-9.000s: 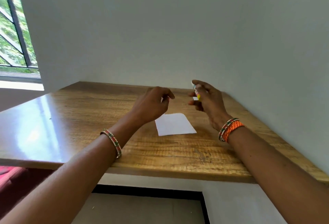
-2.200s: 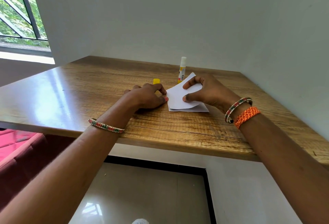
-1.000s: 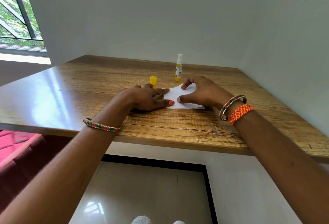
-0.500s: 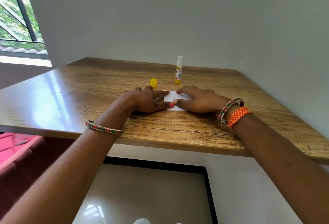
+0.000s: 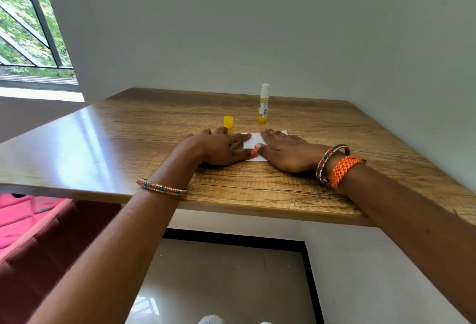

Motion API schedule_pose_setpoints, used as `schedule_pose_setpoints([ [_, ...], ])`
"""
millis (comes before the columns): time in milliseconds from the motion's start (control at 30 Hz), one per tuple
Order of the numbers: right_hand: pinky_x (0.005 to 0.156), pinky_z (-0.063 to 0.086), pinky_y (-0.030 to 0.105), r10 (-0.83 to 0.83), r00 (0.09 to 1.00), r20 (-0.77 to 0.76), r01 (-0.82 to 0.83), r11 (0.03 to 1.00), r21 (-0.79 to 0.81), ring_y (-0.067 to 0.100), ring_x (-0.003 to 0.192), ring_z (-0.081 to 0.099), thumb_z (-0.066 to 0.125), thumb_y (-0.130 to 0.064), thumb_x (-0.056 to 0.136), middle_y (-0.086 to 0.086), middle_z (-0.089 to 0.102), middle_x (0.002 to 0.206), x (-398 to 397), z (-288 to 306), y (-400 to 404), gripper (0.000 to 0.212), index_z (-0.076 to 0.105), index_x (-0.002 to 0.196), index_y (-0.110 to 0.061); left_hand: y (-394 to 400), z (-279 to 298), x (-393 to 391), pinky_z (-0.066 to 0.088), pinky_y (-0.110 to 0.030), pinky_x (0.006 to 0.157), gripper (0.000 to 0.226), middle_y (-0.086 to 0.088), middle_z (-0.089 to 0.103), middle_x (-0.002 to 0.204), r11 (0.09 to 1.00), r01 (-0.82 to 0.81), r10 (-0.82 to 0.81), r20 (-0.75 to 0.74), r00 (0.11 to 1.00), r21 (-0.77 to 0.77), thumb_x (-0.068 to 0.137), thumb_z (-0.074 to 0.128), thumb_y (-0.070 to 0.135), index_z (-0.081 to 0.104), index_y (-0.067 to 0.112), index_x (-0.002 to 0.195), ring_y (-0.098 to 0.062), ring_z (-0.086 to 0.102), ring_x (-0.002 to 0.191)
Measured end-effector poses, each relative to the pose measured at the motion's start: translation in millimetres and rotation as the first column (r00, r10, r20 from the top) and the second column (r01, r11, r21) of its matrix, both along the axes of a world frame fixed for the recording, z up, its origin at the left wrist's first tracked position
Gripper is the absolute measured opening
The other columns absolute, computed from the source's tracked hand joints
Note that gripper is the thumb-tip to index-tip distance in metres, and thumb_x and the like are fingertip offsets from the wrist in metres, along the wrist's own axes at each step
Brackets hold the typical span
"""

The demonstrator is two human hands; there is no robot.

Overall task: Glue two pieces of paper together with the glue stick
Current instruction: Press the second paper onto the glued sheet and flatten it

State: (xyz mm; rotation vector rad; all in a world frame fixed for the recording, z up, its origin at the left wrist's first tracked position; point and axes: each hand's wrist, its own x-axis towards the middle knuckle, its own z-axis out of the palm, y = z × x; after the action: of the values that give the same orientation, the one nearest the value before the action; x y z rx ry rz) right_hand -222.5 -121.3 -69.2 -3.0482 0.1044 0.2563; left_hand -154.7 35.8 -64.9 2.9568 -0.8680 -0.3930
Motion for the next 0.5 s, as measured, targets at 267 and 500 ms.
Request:
schedule_pose_setpoints([
  [267,0.119,-0.007,0.040,-0.142,0.990,0.011,0.142,0.989,-0.042,0.018,0.147,-0.003,0.009,-0.046,0.099,0.004,-0.003,0.160,-3,2,5,0.062,-0.001,0.150,-0.012,0,-5,5,0.008,-0.061,0.114,0.068,-0.006,-0.003,0.159,1.000,0.001,-0.001,0.012,1.000,-0.002,0.081,0.022,0.074,0.002,0.052,0.142,-0.037,-0.003,0.145],
  [500,0.118,-0.008,0.044,-0.132,0.991,0.033,0.134,0.990,-0.047,0.016,0.147,-0.003,0.008,-0.045,0.099,0.002,-0.004,0.160,-34,-2,1,0.060,-0.002,0.150,-0.016,-3,-5,3,0.007,-0.062,0.113,0.062,-0.004,-0.004,0.159,1.000,-0.013,0.013,0.024,1.000,-0.014,0.087,0.021,0.068,0.002,0.050,0.143,-0.037,-0.003,0.145],
])
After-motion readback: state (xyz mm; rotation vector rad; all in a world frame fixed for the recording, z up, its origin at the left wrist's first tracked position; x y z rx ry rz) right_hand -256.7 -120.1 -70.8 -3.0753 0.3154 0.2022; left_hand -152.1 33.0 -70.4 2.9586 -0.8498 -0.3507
